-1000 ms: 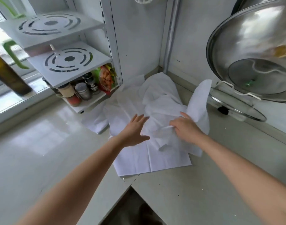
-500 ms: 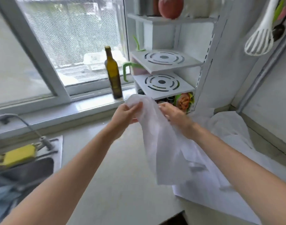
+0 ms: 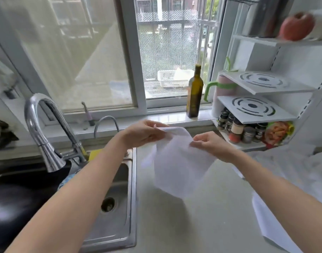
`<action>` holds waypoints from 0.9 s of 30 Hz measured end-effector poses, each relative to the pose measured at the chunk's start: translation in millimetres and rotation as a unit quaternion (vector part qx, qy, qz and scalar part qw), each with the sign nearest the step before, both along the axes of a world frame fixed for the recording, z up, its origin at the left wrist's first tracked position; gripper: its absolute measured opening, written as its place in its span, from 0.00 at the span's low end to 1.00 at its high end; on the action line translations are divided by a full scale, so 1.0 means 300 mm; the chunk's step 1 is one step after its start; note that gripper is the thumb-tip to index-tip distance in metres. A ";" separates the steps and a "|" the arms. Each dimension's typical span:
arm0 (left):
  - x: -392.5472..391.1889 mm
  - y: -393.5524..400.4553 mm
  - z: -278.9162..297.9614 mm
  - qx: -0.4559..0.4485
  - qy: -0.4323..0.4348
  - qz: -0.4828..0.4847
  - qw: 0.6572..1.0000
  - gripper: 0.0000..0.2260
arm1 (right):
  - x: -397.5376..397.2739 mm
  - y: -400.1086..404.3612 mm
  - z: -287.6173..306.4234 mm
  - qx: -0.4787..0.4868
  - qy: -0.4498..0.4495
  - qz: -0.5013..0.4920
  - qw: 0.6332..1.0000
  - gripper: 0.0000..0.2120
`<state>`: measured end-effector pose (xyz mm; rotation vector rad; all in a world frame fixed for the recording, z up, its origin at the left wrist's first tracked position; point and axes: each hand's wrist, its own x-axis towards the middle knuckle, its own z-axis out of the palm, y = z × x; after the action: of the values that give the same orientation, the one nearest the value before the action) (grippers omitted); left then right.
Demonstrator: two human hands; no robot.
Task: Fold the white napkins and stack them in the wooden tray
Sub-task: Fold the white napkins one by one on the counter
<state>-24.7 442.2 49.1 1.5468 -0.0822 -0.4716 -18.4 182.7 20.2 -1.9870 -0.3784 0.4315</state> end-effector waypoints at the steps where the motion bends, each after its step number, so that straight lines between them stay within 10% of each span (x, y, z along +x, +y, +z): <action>1: -0.002 0.020 0.000 -0.019 0.009 -0.022 1.000 0.11 | 0.007 -0.009 0.021 -0.035 0.050 0.056 0.997 0.07; 9: 0.025 -0.001 -0.065 0.082 -0.022 0.070 0.994 0.08 | 0.106 -0.050 0.018 -0.228 0.211 0.204 0.929 0.07; 14: 0.090 -0.080 -0.120 0.116 -0.133 0.314 0.933 0.15 | 0.207 -0.012 -0.049 -0.313 -0.115 -0.042 0.942 0.06; 20: 0.088 -0.050 -0.040 0.039 -0.223 0.372 0.900 0.16 | 0.227 -0.005 0.044 -0.249 -0.538 -0.211 0.777 0.07; 24: 0.028 0.007 -0.086 0.096 -0.198 0.362 0.906 0.17 | 0.137 -0.024 0.007 -0.267 -0.618 -0.122 0.730 0.09; 27: -0.066 0.035 -0.216 0.173 -0.070 0.268 0.945 0.14 | 0.057 -0.041 -0.129 -0.334 -0.499 -0.009 0.800 0.07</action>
<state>-44.5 452.8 -15.7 1.8585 0.3243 0.0649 -1.3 170.4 -18.5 -2.7974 -0.9516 -0.6692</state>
